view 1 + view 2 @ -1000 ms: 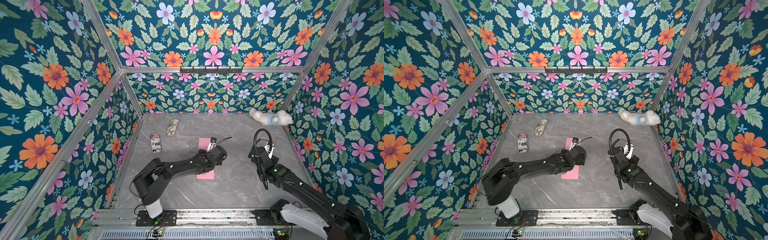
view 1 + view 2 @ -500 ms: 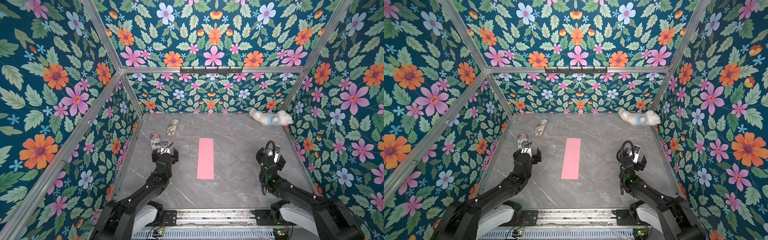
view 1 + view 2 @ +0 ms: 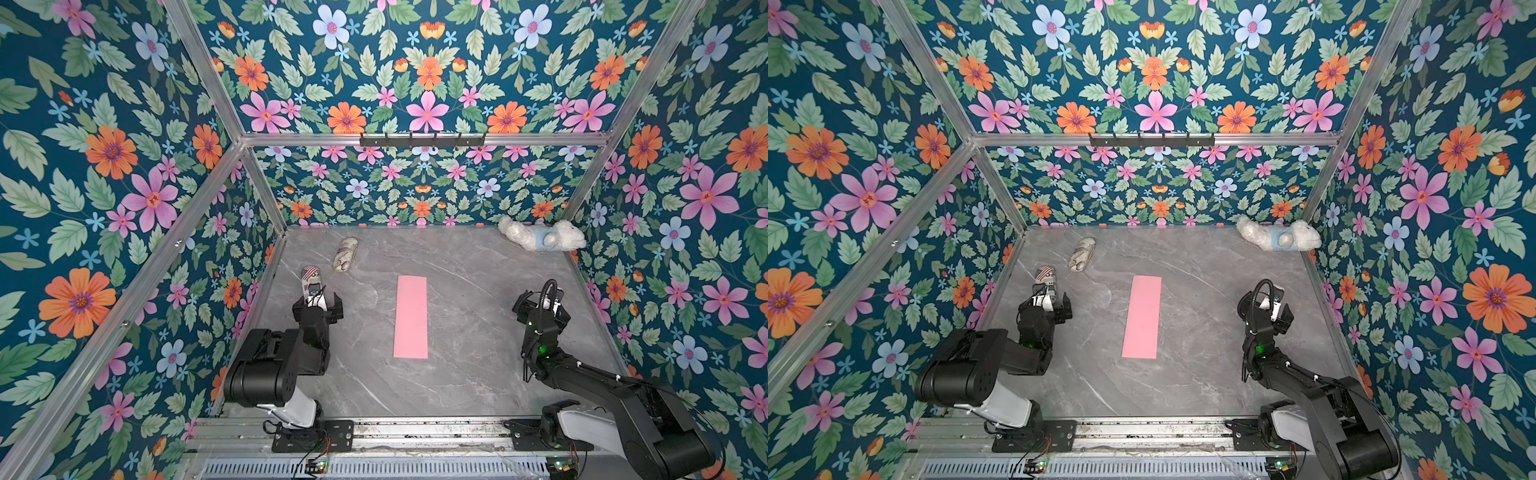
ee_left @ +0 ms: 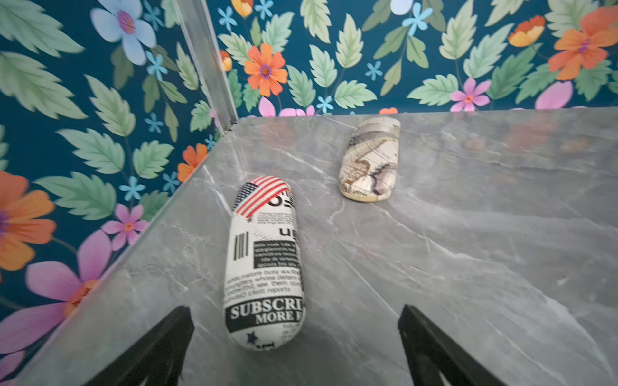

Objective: Fold the rectangular paper in half along the long edge
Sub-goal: Reset both arms

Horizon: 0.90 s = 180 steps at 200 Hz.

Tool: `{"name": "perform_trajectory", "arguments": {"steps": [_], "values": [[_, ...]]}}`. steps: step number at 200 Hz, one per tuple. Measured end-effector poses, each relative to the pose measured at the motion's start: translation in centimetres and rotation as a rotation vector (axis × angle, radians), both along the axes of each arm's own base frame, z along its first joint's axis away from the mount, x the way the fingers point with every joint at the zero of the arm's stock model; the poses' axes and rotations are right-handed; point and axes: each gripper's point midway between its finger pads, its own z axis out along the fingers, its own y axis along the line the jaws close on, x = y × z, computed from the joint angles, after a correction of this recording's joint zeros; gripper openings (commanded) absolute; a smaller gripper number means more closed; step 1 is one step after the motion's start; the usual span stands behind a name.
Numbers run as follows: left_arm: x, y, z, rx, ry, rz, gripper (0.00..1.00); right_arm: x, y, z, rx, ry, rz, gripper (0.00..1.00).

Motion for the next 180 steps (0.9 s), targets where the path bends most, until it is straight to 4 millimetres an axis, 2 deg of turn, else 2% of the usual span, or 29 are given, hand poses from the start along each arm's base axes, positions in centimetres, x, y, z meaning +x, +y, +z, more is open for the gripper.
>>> {"name": "perform_trajectory", "arguments": {"steps": [23,39,59,74,99,122,145,166,180], "values": [[0.5,0.0,1.3,-0.025,-0.055,-0.03,1.0,-0.8,-1.5,-0.7,0.004,-0.022,-0.028,0.99],[0.1,-0.4,1.3,-0.038,-0.067,-0.048,1.0,-0.2,-1.3,-0.7,-0.009,-0.03,-0.009,0.99],[0.3,-0.3,1.6,-0.051,-0.078,-0.042,1.0,1.0,-0.6,0.1,-0.031,-0.057,0.03,0.99],[0.7,-0.1,2.2,-0.054,-0.096,-0.035,1.0,1.1,-0.8,0.5,-0.037,-0.073,0.028,0.99],[0.5,-0.3,1.8,-0.057,-0.086,-0.042,1.0,0.8,-1.9,1.2,-0.031,-0.104,0.007,0.99],[0.9,-0.3,2.0,-0.058,-0.085,-0.044,1.0,1.0,-1.2,2.0,-0.008,-0.118,0.053,0.99],[1.3,0.1,2.4,-0.068,-0.096,-0.016,1.0,0.1,-1.2,2.0,0.004,-0.124,0.062,0.99],[0.9,0.2,2.1,-0.07,-0.087,-0.013,1.0,-0.9,-1.4,1.2,-0.013,-0.102,0.061,0.99],[0.8,0.1,1.7,-0.07,-0.075,-0.014,1.0,-1.1,-1.5,1.6,-0.014,-0.11,0.059,0.99]]}}
